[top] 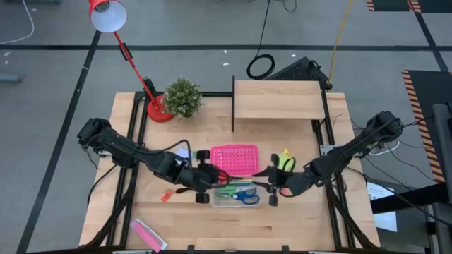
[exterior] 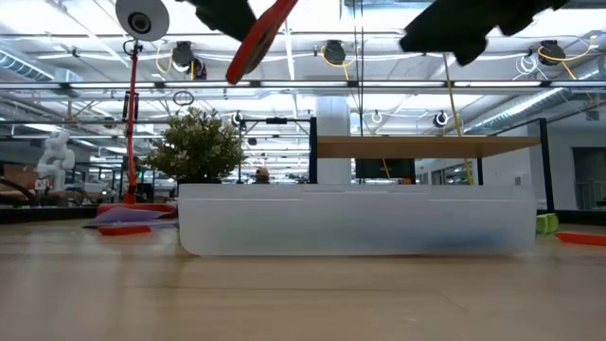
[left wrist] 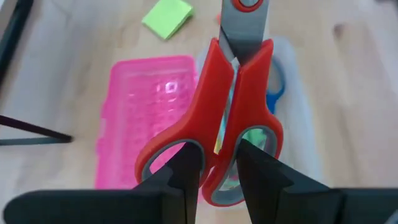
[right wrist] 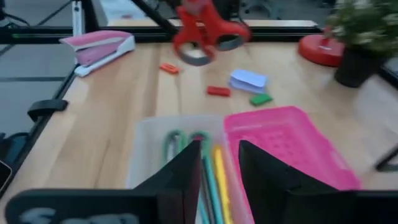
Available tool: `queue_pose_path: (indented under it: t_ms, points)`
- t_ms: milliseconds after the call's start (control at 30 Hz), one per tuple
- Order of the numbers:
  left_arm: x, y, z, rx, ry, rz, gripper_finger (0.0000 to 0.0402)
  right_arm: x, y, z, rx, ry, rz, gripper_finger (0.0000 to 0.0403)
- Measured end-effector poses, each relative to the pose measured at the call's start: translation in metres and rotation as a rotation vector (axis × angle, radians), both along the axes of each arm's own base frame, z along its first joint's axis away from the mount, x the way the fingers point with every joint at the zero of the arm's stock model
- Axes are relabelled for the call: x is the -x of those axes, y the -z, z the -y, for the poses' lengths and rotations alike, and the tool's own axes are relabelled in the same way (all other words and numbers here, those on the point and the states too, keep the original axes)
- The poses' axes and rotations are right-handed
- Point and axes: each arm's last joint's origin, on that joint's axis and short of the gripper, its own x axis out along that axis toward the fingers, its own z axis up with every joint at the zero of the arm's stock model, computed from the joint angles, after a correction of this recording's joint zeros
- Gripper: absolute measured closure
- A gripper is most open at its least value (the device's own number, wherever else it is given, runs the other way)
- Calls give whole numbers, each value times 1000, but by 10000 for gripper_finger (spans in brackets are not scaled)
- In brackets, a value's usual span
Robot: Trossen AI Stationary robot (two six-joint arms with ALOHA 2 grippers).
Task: Pack school essentials
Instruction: Put the red scissors into the pink supply box
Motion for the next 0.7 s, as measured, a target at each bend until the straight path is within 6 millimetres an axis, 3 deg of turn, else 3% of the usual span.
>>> queue_pose_path:
  t_ms: [133, 300, 700]
  points:
    - [-5, 3, 9, 94, -52, 44, 305, 21, -14, 1, -14, 11, -8, 292]
    - [-17, 26, 18, 183, -104, 9, 305, 41, -25, -4, -57, -34, -8, 291]
    - [-47, 73, 13, 388, -188, -101, 305, 53, -23, -11, -48, -84, -45, 291]
